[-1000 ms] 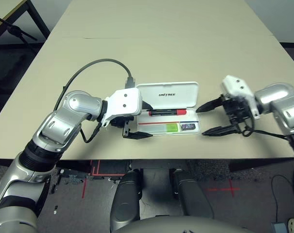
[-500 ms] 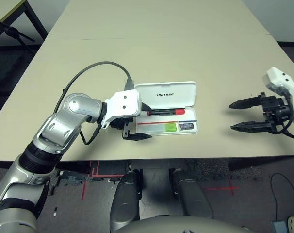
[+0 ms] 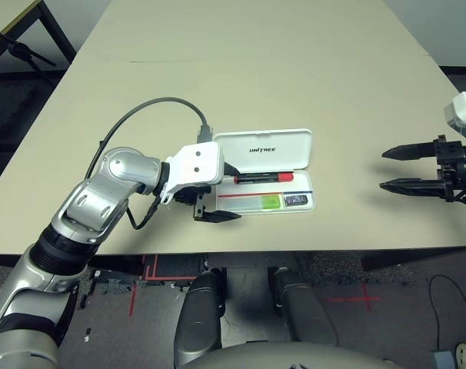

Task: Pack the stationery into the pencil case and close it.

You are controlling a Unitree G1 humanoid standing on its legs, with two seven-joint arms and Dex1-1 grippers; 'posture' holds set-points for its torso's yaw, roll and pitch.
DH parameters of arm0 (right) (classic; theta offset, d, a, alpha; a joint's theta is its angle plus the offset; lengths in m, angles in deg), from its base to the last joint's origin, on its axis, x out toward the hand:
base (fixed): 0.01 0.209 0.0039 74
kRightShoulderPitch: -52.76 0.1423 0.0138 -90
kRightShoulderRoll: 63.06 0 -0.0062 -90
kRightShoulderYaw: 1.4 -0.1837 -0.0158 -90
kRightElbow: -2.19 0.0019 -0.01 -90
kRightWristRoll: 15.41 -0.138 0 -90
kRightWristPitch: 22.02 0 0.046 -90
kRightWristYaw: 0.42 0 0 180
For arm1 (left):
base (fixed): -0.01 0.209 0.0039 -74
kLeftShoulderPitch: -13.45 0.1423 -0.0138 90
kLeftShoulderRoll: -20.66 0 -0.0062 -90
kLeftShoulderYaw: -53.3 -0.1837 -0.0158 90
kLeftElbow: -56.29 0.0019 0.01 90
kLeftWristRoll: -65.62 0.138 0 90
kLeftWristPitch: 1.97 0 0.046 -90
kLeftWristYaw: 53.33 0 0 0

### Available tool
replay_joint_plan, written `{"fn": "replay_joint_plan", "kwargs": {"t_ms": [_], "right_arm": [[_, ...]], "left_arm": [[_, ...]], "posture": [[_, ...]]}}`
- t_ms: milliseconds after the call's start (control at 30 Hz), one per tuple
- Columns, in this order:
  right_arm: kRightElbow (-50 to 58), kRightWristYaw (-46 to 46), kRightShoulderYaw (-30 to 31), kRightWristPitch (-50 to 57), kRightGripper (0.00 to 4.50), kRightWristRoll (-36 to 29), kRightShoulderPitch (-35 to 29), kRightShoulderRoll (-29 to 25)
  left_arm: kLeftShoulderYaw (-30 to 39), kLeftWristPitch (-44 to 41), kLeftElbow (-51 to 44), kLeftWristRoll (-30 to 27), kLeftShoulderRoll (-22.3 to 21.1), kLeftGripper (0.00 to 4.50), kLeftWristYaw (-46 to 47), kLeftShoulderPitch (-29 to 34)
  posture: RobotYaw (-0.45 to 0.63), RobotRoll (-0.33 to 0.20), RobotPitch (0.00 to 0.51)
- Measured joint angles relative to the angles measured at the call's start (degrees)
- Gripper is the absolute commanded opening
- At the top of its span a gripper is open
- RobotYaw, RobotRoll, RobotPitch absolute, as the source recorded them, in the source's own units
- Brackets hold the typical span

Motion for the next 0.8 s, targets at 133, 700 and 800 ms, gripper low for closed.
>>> {"fn": "replay_joint_plan", "kwargs": {"t_ms": [133, 700, 800], "right_arm": [[0.0, 0.3, 0.4, -0.1, 4.50, 0.1, 0.7, 0.2], [0.0, 0.9, 1.9, -0.6, 4.50, 0.3, 1.9, 1.0], [0.0, 0.9, 1.9, -0.7, 4.50, 0.3, 2.1, 1.1]], "left_arm": [[0.0, 0.3, 3.4, 1.7, -3.6, 1.96, -2.0, 1.1], [0.3, 7.7, 22.4, 13.6, 5.3, 0.02, 7.1, -7.3], [0.3, 8.8, 26.0, 14.2, 8.2, 0.02, 9.6, -8.5]], "posture": [[0.02, 0.000, 0.172], [0.01, 0.000, 0.165], [0.02, 0.000, 0.165]]}}
